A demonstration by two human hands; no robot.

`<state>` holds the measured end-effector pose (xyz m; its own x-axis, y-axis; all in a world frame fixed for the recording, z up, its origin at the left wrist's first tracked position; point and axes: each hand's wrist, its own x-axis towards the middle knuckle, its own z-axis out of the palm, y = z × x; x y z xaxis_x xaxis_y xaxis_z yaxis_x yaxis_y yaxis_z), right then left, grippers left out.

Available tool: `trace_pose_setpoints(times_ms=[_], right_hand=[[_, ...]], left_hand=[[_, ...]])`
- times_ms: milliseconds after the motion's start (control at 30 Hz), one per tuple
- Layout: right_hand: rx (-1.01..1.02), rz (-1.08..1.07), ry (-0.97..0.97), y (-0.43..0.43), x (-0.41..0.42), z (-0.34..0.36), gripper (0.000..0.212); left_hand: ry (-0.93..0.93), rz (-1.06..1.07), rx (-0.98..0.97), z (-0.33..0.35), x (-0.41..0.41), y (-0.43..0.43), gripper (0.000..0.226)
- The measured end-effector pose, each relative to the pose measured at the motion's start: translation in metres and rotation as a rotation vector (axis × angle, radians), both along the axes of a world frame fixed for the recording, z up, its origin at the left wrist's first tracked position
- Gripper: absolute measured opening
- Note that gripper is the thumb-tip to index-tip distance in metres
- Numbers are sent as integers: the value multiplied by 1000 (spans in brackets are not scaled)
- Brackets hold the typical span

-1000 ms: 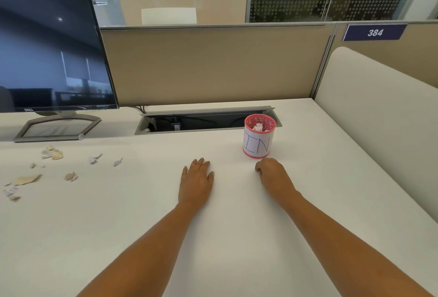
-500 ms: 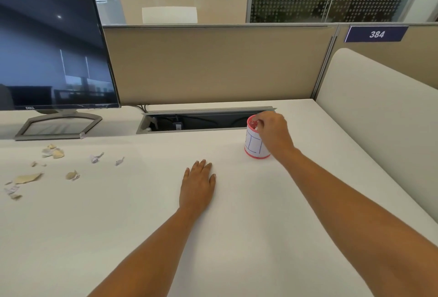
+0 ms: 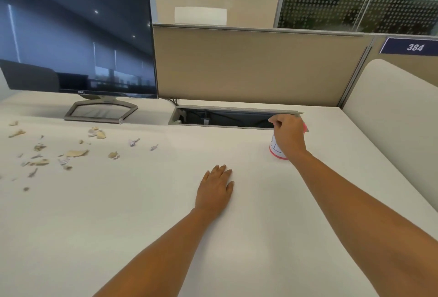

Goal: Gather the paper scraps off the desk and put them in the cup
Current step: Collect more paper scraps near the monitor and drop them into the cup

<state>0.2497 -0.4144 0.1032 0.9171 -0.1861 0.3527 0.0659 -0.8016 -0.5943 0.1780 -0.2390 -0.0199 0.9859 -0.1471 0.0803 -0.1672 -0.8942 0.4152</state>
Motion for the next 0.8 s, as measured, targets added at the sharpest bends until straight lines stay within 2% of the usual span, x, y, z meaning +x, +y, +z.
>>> trace_pose_setpoints(times_ms=[233,533,700,800], right_hand=[[-28,208,152,87,-20,-26,27],[-119,506,336,188,-27,-58,29],[-7,459,354,232,-17,-70,31],[-6,419,370,255,-9,-78,36]], left_hand=[[-21,52,-31,3,-18,51,41],[-49,377,-60,14,-7,177,44],[4,498,-130,20,10,227,56],[61,491,-172,21,22,241,62]])
